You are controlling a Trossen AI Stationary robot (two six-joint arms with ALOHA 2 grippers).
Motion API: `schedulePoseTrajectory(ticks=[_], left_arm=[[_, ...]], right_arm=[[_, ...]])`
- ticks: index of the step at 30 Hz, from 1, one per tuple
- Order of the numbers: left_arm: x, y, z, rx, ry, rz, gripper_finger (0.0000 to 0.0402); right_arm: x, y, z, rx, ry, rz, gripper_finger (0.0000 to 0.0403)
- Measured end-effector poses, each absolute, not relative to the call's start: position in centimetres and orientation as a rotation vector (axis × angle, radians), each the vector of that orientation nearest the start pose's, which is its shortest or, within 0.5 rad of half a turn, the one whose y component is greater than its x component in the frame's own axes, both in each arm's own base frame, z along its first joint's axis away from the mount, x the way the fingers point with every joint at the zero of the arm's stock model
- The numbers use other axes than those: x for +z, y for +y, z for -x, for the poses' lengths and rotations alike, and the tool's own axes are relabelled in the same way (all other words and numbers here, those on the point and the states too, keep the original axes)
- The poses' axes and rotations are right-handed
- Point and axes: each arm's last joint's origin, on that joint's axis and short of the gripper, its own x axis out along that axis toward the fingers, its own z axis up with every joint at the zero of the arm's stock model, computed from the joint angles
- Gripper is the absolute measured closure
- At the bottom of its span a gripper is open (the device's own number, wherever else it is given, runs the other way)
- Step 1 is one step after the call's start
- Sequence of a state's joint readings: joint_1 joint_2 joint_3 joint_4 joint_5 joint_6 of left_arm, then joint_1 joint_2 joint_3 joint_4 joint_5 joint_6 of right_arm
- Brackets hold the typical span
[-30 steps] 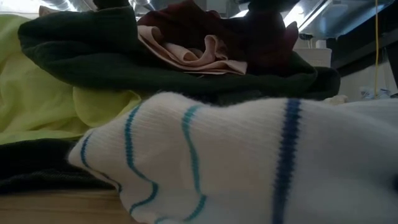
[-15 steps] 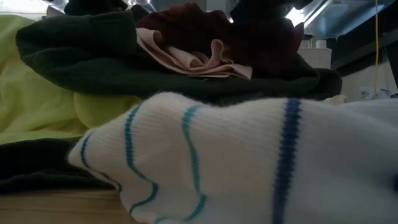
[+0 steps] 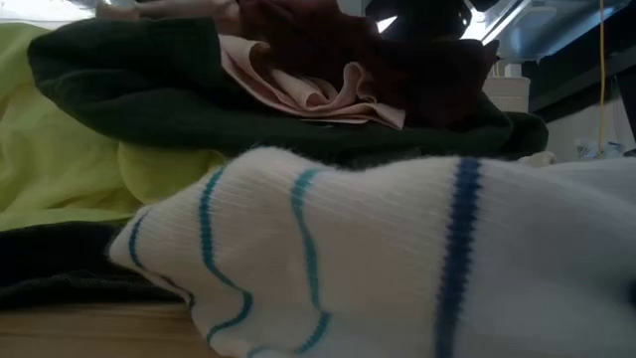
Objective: Sort clothes
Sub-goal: Put the red underwear into the white laundry organizer
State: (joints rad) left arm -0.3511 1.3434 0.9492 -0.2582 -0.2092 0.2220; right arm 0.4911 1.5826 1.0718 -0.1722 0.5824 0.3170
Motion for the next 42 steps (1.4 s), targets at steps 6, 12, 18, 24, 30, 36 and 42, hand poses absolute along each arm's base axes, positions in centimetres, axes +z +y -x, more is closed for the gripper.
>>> schedulePoseTrajectory(ticks=[6,12,18,24,30,36,42], left_arm=[[29.0,-9.6,-26.9,-0.189,0.665,-0.399,0.0215],[29.8,-10.5,-27.3,-0.305,0.597,-0.397,0.0215],[27.2,-10.7,-29.6,-0.367,0.627,-0.374,0.0215],[24.5,-9.7,-31.5,-0.277,0.722,-0.417,0.0215],[23.9,-9.4,-31.9,-0.176,0.736,-0.490,0.0262],[24.4,-9.4,-31.7,-0.119,0.715,-0.545,0.0387],[29.3,-9.6,-30.1,-0.020,0.559,-0.591,0.0394]], right_arm=[[24.3,14.5,-30.6,-0.191,0.548,-0.014,0.0086],[24.5,14.8,-31.0,-0.180,0.504,-0.034,0.0086],[24.2,14.8,-31.1,-0.181,0.511,-0.027,0.0086],[24.0,14.8,-31.1,-0.183,0.522,-0.019,0.0086],[23.9,14.8,-31.1,-0.185,0.530,-0.014,0.0086],[23.9,14.8,-31.1,-0.183,0.529,-0.014,0.0086],[24.1,16.1,-30.3,-0.193,0.505,0.039,0.0086]])
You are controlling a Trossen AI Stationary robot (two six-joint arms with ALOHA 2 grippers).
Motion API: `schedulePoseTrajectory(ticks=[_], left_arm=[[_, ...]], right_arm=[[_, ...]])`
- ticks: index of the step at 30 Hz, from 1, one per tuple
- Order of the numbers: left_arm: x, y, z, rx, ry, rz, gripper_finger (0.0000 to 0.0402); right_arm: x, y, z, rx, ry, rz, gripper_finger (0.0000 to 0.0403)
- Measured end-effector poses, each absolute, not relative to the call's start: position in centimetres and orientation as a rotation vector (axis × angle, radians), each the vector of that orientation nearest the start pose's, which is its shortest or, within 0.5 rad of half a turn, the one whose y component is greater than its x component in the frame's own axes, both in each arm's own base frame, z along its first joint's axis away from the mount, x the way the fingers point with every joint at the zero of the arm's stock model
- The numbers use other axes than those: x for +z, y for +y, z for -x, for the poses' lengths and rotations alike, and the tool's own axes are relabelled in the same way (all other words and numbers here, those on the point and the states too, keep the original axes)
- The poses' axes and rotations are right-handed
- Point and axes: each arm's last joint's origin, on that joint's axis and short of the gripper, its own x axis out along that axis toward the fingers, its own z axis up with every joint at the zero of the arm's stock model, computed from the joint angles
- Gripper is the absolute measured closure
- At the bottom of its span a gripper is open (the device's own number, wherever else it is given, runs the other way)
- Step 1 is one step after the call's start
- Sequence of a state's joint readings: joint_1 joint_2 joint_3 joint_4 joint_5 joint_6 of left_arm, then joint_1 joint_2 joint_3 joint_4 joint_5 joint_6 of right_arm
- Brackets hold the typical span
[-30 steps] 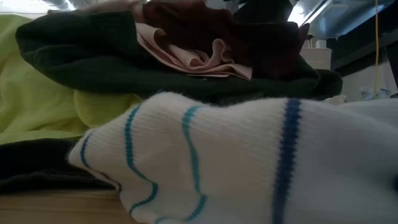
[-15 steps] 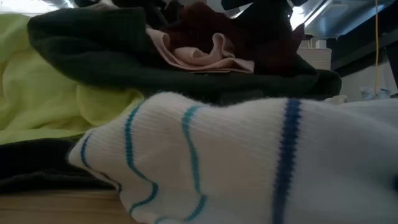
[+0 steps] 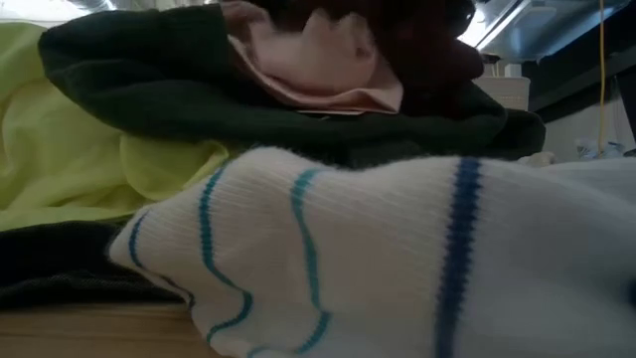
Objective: Sort clothes
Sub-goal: Put the red underwear into the white laundry organizer
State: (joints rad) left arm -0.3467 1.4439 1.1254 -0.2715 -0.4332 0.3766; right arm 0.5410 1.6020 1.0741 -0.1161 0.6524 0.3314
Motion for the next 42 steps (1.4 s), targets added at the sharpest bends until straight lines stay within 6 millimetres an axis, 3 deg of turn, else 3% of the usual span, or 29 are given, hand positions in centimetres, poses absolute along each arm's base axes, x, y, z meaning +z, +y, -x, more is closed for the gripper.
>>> schedulePoseTrajectory(ticks=[7,14,19,24,27,35,42], left_arm=[[34.9,-7.6,-27.3,0.041,0.349,-0.578,0.0395],[38.2,-3.4,-26.1,0.205,0.209,-0.603,0.0394],[40.7,-0.2,-26.1,0.357,0.012,-0.591,0.0396],[41.4,2.0,-26.0,0.377,-0.074,-0.539,0.0394],[40.8,1.2,-25.7,0.316,0.001,-0.544,0.0398],[38.9,-3.9,-22.9,0.014,0.223,-0.520,0.0388],[37.2,-6.6,-22.6,-0.110,0.343,-0.437,0.0386]], right_arm=[[25.9,18.1,-29.6,-0.226,0.423,0.117,0.0086],[26.0,17.9,-29.5,-0.282,0.408,0.136,0.0086],[25.9,18.0,-29.5,-0.276,0.410,0.138,0.0086],[25.9,17.9,-29.5,-0.285,0.408,0.138,0.0086],[25.9,17.9,-29.4,-0.284,0.415,0.140,0.0086],[26.1,18.5,-29.1,-0.286,0.400,0.133,0.0086],[27.4,18.2,-30.4,-0.225,0.332,0.121,0.0086]])
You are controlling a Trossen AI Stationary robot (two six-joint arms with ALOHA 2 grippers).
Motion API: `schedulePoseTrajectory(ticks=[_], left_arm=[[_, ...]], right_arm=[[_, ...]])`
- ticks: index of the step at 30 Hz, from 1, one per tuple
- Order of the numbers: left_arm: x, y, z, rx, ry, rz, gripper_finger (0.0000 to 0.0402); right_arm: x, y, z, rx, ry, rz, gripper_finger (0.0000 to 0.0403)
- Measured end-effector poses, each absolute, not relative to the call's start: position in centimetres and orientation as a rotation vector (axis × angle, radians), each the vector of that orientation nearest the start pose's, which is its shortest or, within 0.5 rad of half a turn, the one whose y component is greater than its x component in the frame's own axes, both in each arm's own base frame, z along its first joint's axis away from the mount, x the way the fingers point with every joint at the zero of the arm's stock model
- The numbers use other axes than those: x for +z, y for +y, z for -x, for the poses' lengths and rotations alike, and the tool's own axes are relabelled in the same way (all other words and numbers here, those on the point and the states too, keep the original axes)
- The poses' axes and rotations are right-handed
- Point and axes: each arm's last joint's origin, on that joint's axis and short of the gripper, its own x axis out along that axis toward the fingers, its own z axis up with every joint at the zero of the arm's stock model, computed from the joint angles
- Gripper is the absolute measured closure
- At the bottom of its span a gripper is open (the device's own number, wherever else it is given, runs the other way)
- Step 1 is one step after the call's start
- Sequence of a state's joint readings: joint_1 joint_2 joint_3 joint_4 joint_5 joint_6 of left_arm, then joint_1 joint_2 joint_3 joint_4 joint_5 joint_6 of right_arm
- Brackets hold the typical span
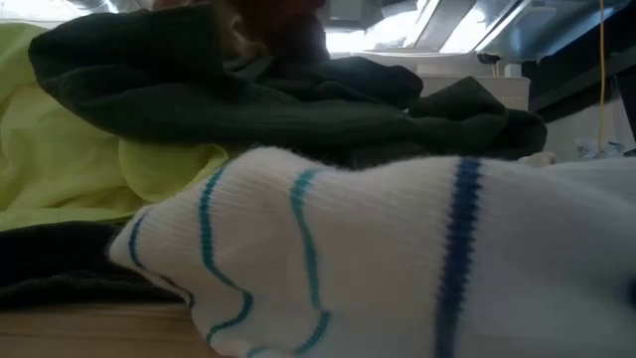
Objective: Sort clothes
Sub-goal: Put the red underwear into the white laundry organizer
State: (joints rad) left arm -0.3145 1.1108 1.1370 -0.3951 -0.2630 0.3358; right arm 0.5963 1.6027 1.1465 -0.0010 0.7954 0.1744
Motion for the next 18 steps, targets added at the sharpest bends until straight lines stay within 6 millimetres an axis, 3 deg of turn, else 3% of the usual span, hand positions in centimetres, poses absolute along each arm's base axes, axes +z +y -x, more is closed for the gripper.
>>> schedulePoseTrajectory(ticks=[6,9,14,18], left_arm=[[35.2,-8.7,-24.1,-0.165,0.418,-0.433,0.0385],[33.0,-9.3,-25.0,-0.182,0.473,-0.453,0.0385],[30.2,-9.2,-25.6,-0.171,0.508,-0.461,0.0384],[29.5,-8.5,-25.9,-0.131,0.523,-0.404,0.0384]], right_arm=[[27.6,17.0,-31.5,-0.139,0.333,0.089,0.0086],[27.5,16.9,-31.6,-0.145,0.345,0.097,0.0086],[26.7,17.1,-31.2,-0.124,0.347,0.114,0.0086],[26.0,16.9,-31.1,-0.142,0.361,0.109,0.0086]])
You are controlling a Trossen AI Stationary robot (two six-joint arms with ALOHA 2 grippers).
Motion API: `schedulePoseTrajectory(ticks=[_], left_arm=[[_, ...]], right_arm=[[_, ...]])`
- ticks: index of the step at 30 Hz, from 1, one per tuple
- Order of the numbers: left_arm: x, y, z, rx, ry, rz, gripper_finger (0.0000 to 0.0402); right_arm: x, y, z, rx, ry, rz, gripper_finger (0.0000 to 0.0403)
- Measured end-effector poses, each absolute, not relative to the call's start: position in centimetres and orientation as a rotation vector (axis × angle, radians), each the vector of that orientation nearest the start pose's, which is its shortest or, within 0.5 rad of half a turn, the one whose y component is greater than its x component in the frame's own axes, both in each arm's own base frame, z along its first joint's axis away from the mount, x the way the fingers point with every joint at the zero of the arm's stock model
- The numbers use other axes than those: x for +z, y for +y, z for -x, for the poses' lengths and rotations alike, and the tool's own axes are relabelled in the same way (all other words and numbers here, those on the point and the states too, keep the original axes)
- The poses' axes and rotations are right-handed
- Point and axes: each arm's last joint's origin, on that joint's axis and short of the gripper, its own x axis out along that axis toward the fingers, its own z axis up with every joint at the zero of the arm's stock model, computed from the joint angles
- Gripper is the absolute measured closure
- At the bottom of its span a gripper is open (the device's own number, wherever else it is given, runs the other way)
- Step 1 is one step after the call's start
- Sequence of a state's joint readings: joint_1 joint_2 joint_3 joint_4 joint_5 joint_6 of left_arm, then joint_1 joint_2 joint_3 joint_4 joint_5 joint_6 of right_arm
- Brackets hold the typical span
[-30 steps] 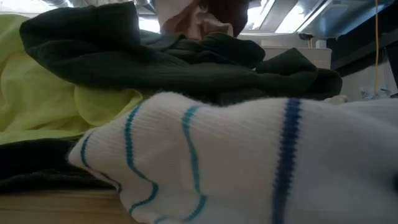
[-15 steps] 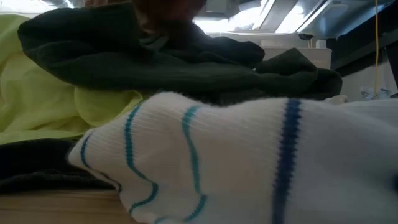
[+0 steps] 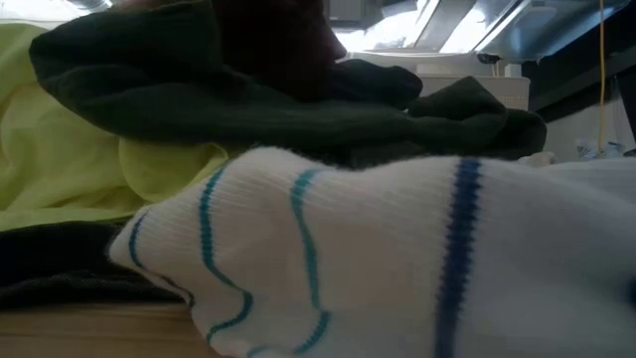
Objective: Sort clothes
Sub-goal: Put the red underwear into the white laundry organizer
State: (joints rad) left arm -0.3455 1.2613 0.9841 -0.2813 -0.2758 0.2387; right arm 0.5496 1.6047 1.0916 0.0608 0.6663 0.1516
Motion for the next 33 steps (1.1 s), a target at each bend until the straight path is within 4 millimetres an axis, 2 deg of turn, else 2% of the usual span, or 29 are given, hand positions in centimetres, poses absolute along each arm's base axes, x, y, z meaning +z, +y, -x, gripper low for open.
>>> schedulePoseTrajectory(ticks=[3,5,12,18,24,33], left_arm=[[29.7,-7.9,-26.1,-0.101,0.527,-0.367,0.0376],[30.1,-7.7,-26.0,-0.096,0.537,-0.367,0.0358],[32.6,-7.6,-25.6,-0.090,0.570,-0.346,0.0252],[34.6,-8.8,-25.2,-0.171,0.518,-0.317,0.0183],[34.4,-9.9,-25.2,-0.289,0.508,-0.296,0.0163],[33.3,-11.5,-27.4,-0.348,0.451,-0.325,0.0166]], right_arm=[[25.7,16.9,-31.0,-0.147,0.370,0.111,0.0086],[25.8,16.9,-31.0,-0.149,0.364,0.108,0.0086],[25.7,16.8,-31.0,-0.158,0.366,0.112,0.0086],[25.7,16.8,-31.0,-0.158,0.369,0.113,0.0086],[25.7,16.8,-31.0,-0.158,0.371,0.114,0.0086],[25.7,16.8,-31.0,-0.159,0.371,0.113,0.0086]])
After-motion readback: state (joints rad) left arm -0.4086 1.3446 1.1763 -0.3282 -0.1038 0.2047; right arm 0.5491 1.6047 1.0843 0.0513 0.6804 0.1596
